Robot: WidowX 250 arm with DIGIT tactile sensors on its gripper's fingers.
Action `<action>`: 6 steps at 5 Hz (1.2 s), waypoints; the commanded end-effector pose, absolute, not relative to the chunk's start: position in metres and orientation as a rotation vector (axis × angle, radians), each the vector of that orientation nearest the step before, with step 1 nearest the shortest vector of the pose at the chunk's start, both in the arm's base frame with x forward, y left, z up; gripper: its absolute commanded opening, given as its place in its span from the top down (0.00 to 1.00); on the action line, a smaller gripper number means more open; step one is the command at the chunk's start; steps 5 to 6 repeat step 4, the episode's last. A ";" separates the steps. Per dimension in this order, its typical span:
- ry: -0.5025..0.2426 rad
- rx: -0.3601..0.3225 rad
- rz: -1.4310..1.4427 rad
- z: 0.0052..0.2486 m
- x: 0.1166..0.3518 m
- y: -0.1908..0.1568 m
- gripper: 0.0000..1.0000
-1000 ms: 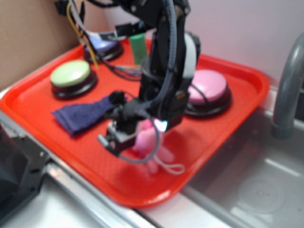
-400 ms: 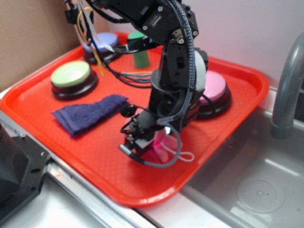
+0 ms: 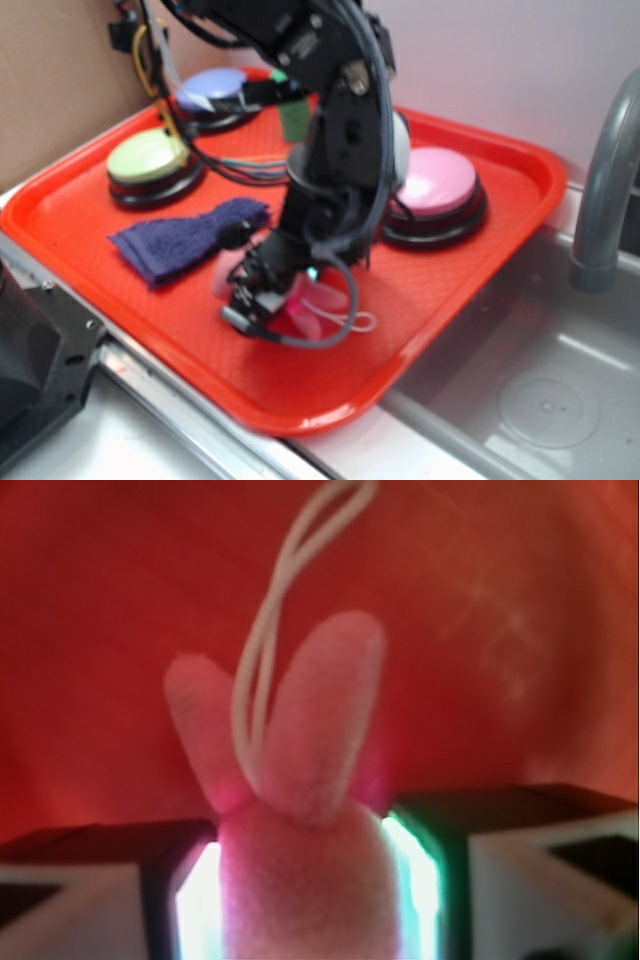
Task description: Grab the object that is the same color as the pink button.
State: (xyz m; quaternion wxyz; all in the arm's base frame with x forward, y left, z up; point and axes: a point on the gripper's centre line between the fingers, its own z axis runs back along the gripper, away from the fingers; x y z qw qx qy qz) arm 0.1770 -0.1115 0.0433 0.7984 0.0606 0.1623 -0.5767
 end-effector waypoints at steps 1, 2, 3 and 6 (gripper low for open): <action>0.122 0.123 -0.728 0.151 0.156 -0.100 1.00; 0.061 0.060 -0.480 0.200 0.143 -0.073 1.00; 0.007 0.039 -0.230 0.231 0.139 -0.069 1.00; -0.094 0.066 0.022 0.232 0.137 -0.071 1.00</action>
